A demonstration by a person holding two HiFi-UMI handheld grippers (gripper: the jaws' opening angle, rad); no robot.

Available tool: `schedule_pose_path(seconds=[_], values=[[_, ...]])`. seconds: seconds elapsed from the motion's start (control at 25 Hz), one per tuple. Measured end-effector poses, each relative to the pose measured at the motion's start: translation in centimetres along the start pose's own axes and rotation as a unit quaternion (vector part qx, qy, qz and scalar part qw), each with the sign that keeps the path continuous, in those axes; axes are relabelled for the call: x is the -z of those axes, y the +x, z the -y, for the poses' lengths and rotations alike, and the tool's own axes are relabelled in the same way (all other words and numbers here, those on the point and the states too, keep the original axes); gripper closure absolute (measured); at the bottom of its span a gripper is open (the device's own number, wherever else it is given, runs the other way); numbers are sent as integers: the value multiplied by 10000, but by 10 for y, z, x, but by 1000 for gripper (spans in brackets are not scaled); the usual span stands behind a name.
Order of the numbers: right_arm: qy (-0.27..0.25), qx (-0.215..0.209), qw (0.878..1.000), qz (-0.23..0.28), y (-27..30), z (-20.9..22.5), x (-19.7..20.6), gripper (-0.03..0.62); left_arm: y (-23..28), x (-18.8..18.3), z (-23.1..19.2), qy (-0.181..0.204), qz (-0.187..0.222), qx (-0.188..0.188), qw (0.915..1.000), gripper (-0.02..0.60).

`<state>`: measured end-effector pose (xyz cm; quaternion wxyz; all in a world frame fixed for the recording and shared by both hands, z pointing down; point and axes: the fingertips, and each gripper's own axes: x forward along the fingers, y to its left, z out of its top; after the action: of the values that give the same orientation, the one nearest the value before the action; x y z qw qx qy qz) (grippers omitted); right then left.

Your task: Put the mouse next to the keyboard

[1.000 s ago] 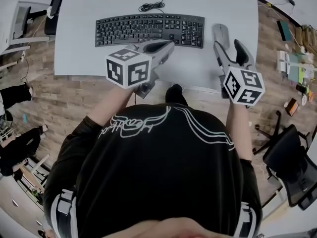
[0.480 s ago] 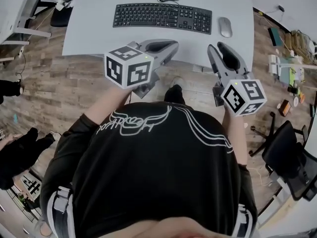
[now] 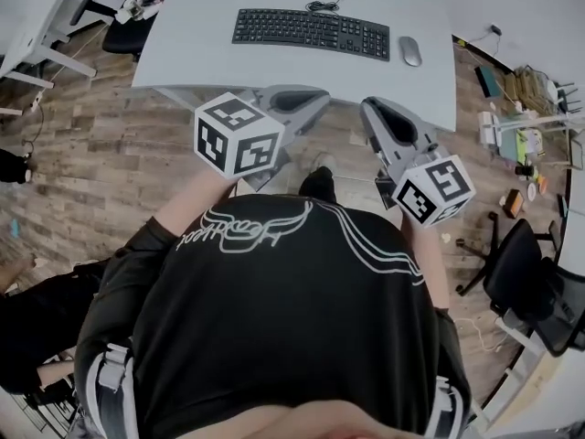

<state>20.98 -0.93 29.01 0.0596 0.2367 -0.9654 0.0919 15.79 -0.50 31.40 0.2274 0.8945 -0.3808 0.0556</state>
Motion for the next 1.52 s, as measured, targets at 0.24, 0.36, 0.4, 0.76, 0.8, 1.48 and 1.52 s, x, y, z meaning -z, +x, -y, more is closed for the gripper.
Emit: schedule_pose_path(seconds=[0.24, 0.36, 0.4, 0.76, 0.8, 1.48, 1.52], values=[[47, -165, 9998, -92, -11, -41, 8, 577, -35, 2, 25, 204, 217, 56, 9995, 575], [25, -213, 9997, -154, -16, -56, 12, 580, -47, 7, 33, 257, 213, 57, 9994, 575], [4, -208, 9996, -173, -17, -60, 14, 580, -50, 9, 35, 268, 212, 64, 9994, 575], [-94, -157, 9994, -280, -26, -70, 27, 585, -55, 20, 53, 426, 186, 117, 9989, 575], [-121, -165, 9994, -291, -26, -71, 28, 585, -55, 20, 53, 437, 185, 113, 9988, 575], [-38, -214, 9993, -297, -25, -72, 32, 585, -56, 30, 55, 417, 97, 44, 9991, 575], [-38, -213, 9993, -302, -24, -71, 32, 585, -56, 30, 54, 408, 95, 40, 9991, 575]])
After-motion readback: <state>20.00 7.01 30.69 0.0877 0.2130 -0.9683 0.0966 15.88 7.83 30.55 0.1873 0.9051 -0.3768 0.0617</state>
